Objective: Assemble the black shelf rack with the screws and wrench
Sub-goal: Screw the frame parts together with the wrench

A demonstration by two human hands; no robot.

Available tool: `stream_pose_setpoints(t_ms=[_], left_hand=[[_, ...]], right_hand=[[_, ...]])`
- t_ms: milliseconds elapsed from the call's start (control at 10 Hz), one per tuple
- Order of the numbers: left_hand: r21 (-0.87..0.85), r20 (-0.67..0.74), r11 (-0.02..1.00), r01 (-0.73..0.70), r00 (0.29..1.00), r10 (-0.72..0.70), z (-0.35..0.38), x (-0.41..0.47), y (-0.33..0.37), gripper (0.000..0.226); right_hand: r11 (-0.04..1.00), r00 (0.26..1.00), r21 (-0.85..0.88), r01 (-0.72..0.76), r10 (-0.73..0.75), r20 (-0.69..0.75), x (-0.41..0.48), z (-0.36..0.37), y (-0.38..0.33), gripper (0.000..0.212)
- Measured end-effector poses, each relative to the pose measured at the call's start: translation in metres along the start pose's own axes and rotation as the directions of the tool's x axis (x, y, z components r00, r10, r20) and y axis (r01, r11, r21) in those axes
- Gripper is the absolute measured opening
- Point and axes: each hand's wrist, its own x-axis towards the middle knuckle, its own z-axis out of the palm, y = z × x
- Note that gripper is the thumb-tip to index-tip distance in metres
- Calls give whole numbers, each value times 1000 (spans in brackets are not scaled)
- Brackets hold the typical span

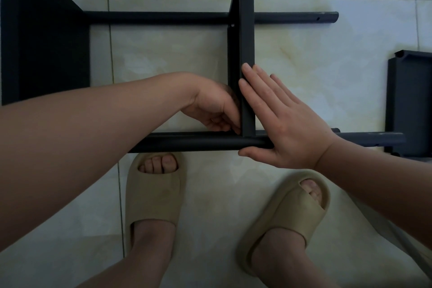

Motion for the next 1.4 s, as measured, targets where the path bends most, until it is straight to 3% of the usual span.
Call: stream_pose_setpoints(t_ms=[200,400,700,900,1100,1200,1300,1400], left_hand=[[-17,3,1000,11,1000,-11,-1,0,-2,14],[-27,59,993,117,992,-116,-5,-4,-6,16],[-12,12,1000,13,1000,-13,0,-2,-1,15],[-27,-17,999,39,999,-39,0,-4,-1,13],[196,-113,958,210,975,-191,11,-40,0,22],[195,-182,928,317,942,-283,28,-62,-3,33],[305,-312,881,362,912,-267,47,-79,0,38],[527,-413,758,383,896,-165,68,-96,12,31]], right_hand=[[1000,1000,3,-5,5,4,0,-1,-1,104],[1000,1000,8,-3,3,0,0,0,-1,104],[1000,1000,1,-4,4,9,0,-1,-1,104],[1000,1000,-6,2,-2,10,0,-1,-1,104],[999,997,-35,-16,19,79,-1,-7,-6,105],[993,971,-94,-69,88,220,1,-19,-12,108],[981,919,-139,-132,174,354,5,-40,-17,112],[959,845,-155,-238,283,454,2,-70,-21,106]])
